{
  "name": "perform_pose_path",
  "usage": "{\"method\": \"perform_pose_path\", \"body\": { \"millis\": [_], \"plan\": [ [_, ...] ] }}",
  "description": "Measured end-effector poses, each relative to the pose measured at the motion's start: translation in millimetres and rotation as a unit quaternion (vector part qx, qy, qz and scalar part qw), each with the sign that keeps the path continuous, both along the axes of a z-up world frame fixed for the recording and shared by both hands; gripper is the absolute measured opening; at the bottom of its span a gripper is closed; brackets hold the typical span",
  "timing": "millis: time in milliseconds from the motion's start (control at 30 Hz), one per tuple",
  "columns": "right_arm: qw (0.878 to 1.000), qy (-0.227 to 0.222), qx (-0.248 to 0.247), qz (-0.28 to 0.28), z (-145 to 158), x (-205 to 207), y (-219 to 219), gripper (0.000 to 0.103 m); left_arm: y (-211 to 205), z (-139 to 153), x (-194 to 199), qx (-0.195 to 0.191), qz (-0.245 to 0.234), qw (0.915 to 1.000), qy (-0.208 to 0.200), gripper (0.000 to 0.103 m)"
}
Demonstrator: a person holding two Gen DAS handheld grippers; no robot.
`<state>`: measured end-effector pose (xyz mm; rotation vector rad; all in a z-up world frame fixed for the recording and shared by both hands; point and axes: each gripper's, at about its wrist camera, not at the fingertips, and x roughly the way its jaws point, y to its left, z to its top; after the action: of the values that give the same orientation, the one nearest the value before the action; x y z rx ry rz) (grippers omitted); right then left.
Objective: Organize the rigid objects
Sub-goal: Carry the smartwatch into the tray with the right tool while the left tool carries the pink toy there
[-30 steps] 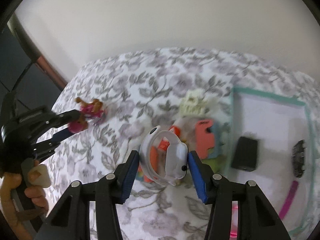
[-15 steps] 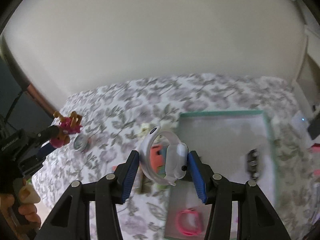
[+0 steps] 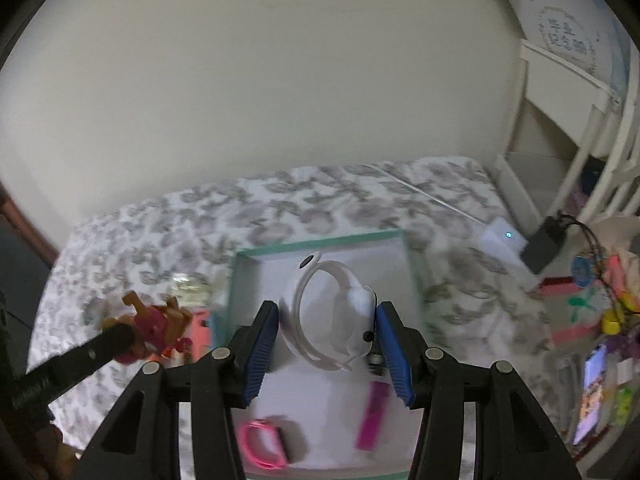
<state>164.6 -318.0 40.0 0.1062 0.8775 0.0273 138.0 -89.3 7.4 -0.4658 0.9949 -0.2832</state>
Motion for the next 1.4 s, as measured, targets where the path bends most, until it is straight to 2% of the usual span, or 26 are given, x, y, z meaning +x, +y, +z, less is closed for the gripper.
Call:
{"method": "perform_pose_path", "body": {
  "millis": [233, 433, 700, 1000, 1400],
  "plan": [
    [0.996, 0.076, -0.048, -0.015, -40.3, 13.0, -20.3, 0.054, -35.5, -35.8, 5.5, 0.022, -0.032, 0.9982, 0.047, 0.042],
    [0.991, 0.124, -0.054, -0.002, -72.5, 20.2, -18.2, 0.054, -42.3, -60.7, 9.3, 0.038, -0.034, 0.9957, 0.077, 0.042],
    [0.987, 0.145, -0.054, 0.048, -90.0, 21.1, 12.8, 0.054, -46.6, -85.7, 9.1, 0.045, -0.035, 0.9919, 0.113, 0.042],
    [0.98, 0.181, -0.065, 0.051, -115.7, 26.7, 20.9, 0.054, -49.4, -110.6, 12.5, 0.06, -0.035, 0.9871, 0.145, 0.041],
    [0.979, 0.19, -0.06, 0.05, -123.9, 28.1, 14.2, 0.055, -50.5, -114.7, 15.1, 0.064, -0.033, 0.9867, 0.146, 0.041]
  ]
}}
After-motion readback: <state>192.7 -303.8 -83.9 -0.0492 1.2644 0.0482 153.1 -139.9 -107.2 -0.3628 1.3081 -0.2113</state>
